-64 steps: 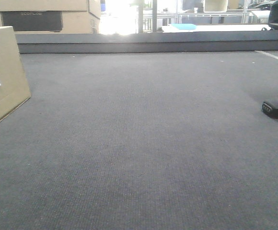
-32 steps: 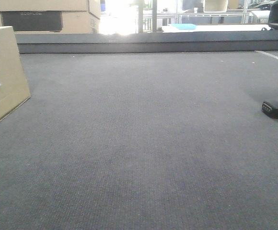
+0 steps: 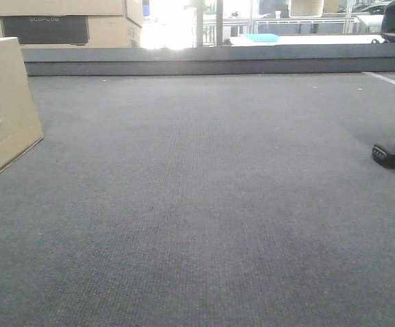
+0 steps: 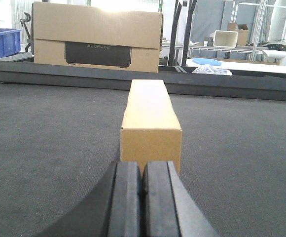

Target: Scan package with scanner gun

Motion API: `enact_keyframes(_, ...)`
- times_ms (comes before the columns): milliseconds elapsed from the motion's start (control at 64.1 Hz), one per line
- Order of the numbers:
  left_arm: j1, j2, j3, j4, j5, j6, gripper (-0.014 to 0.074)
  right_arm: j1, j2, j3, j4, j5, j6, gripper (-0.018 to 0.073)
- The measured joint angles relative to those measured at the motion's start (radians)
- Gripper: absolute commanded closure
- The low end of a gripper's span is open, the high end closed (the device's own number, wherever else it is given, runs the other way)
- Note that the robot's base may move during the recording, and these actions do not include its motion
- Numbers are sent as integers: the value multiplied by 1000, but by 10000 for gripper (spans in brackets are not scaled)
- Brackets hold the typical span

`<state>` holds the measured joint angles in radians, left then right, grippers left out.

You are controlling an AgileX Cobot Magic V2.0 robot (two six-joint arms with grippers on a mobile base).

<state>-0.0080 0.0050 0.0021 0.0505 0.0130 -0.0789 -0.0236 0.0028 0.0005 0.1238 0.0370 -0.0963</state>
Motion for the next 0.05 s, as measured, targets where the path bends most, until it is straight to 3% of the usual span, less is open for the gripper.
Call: enact_keyframes(47,0,0,0,0,0,0,708,0,0,0,0,0,0,727)
